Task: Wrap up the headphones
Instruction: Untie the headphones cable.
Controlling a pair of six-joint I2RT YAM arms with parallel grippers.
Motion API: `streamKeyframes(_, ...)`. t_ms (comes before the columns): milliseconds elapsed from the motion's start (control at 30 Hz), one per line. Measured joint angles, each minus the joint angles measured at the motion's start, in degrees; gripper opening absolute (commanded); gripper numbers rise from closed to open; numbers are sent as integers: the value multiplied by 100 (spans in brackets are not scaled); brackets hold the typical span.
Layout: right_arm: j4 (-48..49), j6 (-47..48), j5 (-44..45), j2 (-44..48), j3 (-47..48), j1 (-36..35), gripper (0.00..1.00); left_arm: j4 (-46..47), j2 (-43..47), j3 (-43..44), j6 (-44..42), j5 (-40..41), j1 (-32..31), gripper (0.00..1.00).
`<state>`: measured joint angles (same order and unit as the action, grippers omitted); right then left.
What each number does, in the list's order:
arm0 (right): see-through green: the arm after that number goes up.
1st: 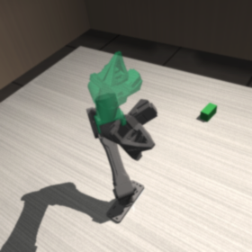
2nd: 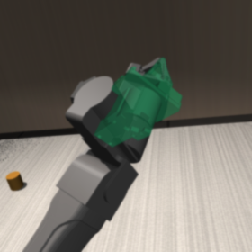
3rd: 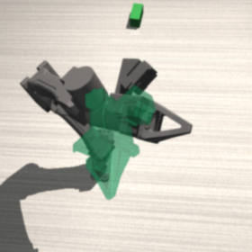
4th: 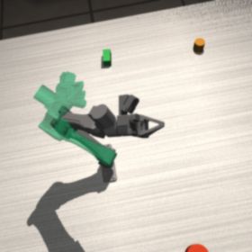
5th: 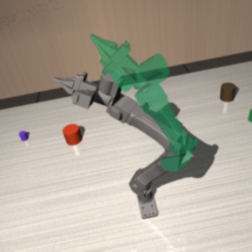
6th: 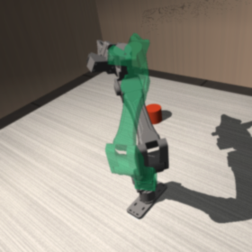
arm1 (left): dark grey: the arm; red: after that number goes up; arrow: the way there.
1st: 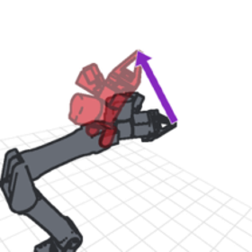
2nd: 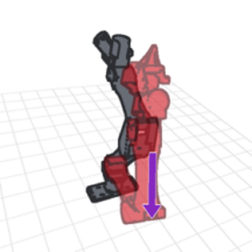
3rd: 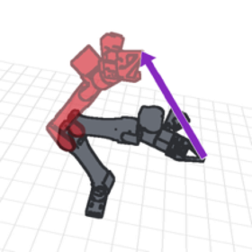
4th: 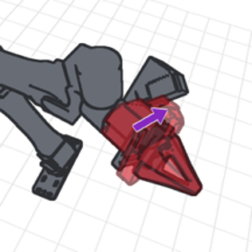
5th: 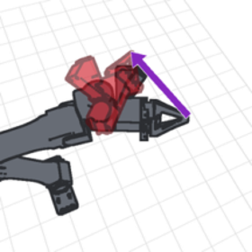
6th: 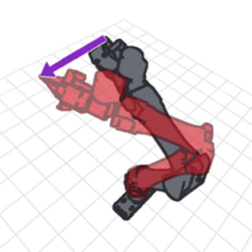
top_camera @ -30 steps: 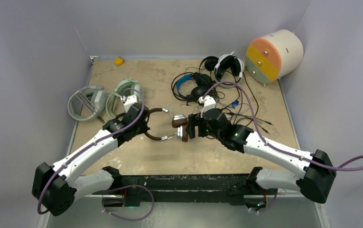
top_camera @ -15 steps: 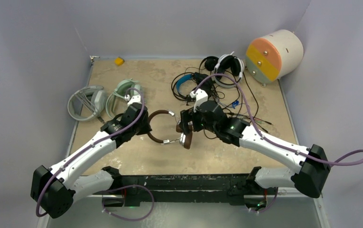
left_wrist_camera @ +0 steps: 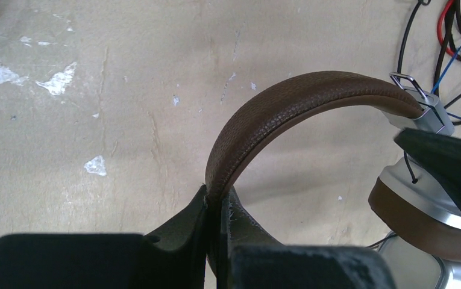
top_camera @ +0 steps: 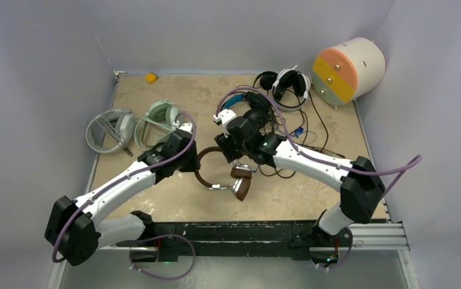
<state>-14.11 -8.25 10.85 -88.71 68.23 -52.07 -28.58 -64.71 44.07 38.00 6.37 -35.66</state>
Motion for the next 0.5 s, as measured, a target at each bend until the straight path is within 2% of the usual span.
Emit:
streamKeyframes(233,35,411,-13,-293,28,0,49,76,-105,0,-203,-179,-55,0)
streamKeyframes(467,94,629,-7,-444,26,-4,37,66,-275,46,-323,-201,-98,0)
streamKeyframes(500,116,640,-7,-452,22,-4,33,68,-289,50,-330,-201,-107,0)
